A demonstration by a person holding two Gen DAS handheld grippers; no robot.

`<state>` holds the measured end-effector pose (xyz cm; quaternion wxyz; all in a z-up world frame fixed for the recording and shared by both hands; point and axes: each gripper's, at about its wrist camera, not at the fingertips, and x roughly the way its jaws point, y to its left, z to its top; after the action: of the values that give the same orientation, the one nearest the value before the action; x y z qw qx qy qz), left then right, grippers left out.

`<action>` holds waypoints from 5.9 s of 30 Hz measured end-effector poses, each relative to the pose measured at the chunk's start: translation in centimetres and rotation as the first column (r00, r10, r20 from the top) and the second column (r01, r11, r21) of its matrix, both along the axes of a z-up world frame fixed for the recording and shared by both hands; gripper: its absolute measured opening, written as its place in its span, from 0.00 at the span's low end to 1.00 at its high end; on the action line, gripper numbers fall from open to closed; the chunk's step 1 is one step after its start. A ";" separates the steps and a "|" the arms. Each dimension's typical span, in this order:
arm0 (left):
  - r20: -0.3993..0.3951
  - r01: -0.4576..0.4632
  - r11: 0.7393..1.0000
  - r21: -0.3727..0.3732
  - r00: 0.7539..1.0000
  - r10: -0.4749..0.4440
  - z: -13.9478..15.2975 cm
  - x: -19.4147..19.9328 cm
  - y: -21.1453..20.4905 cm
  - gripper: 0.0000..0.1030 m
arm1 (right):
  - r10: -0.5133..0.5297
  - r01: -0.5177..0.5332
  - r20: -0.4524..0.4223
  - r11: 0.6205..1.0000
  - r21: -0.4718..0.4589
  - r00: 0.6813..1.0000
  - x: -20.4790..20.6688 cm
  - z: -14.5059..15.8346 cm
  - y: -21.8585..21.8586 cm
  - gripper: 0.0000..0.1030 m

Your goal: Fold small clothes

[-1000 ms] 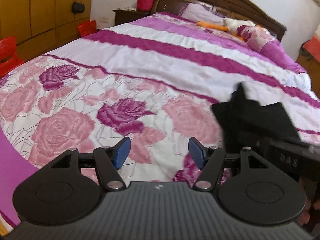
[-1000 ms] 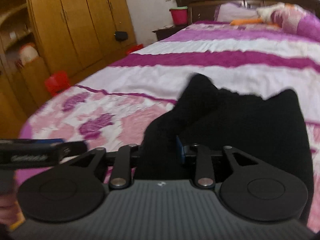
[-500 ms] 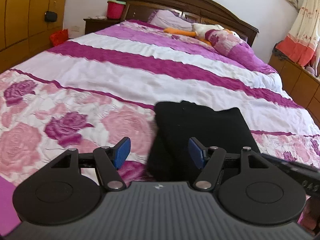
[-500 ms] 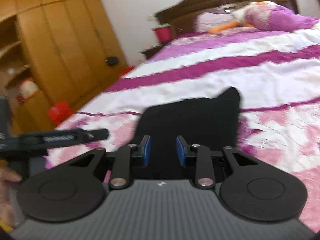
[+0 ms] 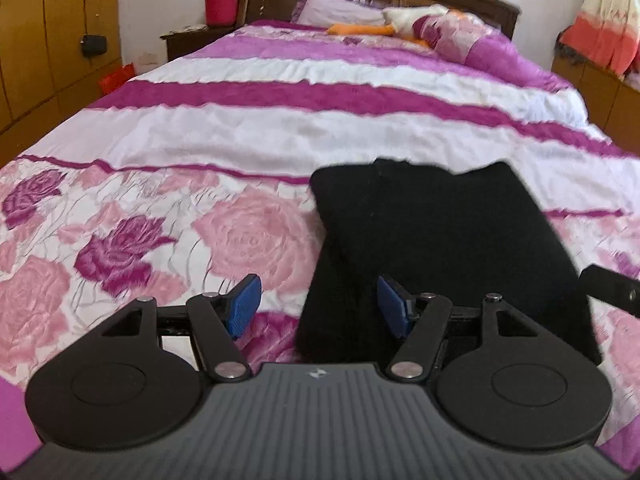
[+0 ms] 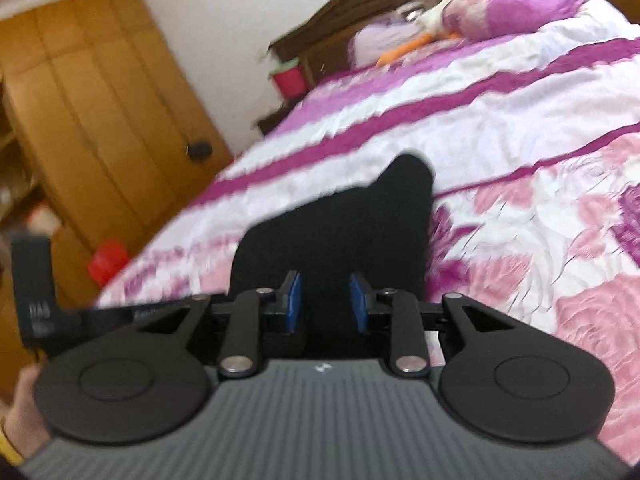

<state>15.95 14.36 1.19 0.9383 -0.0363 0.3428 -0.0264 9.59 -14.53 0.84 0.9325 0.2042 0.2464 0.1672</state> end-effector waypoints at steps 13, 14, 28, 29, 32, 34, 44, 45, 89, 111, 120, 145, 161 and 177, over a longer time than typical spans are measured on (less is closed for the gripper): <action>-0.067 0.031 0.986 -0.162 0.997 -0.042 -3.2 2.9 0.9 0.73 | -0.017 0.046 -0.157 0.981 0.186 0.987 4.5 -5.6 -2.5 0.64; -0.067 0.037 0.980 -0.195 0.996 -0.051 -3.4 2.9 1.2 0.73 | -0.006 0.035 -0.152 0.982 0.186 0.988 4.6 -5.8 -2.4 0.64; -0.040 0.142 0.910 -0.390 0.985 -0.171 -5.8 5.4 0.5 0.82 | 0.089 -0.065 -0.101 0.974 0.215 0.991 6.2 -7.1 -1.1 0.65; -0.036 0.149 0.904 -0.400 0.983 -0.178 -5.9 5.4 0.5 0.82 | 0.092 -0.068 -0.103 0.974 0.214 0.990 6.2 -7.0 -1.0 0.64; -0.036 0.176 0.863 -0.474 0.975 -0.219 -6.0 5.3 0.6 0.66 | 0.100 -0.073 -0.110 0.972 0.225 0.989 6.3 -6.7 -0.9 0.48; -0.038 0.166 0.843 -0.512 0.976 -0.215 -5.8 5.1 0.7 0.58 | 0.105 -0.073 -0.116 0.965 0.252 0.988 6.2 -6.4 -1.2 0.42; -0.020 0.205 0.783 -0.587 0.963 -0.267 -2.6 1.3 -2.3 0.53 | 0.120 -0.082 -0.137 0.963 0.255 0.983 3.2 -1.6 -3.9 0.40; -0.026 0.206 0.787 -0.582 0.962 -0.272 -2.4 0.7 -3.0 0.53 | 0.120 -0.082 -0.144 0.965 0.248 0.982 2.6 -1.2 -4.5 0.40; -0.144 0.085 0.980 -0.181 0.983 -0.112 -2.7 -10.2 -8.7 0.69 | -0.062 0.051 -0.041 0.975 -0.218 0.997 -6.0 -3.6 -8.1 0.52; -0.055 0.089 0.996 0.017 0.995 -0.088 -0.8 -18.0 -10.5 0.82 | -0.098 0.094 0.000 0.963 -0.254 0.995 -15.4 -0.5 -7.2 0.78; -0.125 0.052 0.997 0.059 0.991 -0.044 -4.5 -17.8 -11.9 0.82 | -0.151 0.121 -0.063 0.931 -0.343 0.986 -15.5 -4.2 -6.3 0.78; -0.118 0.053 0.990 0.133 0.992 -0.038 -6.2 -17.5 -13.0 0.90 | -0.189 0.153 -0.079 0.929 -0.336 0.979 -15.4 -7.5 -6.8 0.78; -0.107 0.053 0.989 0.140 0.993 -0.038 -6.4 -17.7 -13.1 0.91 | -0.191 0.160 -0.065 0.933 -0.323 0.979 -15.4 -7.9 -6.6 0.81; -0.102 0.052 0.987 0.155 0.994 -0.036 -6.5 -17.8 -13.4 0.91 | -0.191 0.163 -0.061 0.935 -0.314 0.980 -15.5 -8.0 -6.5 0.82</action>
<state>-1.86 0.95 -5.33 0.9194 0.0441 0.3903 -0.0182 -5.93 -21.00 -7.18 0.9521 0.0852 0.2920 0.0329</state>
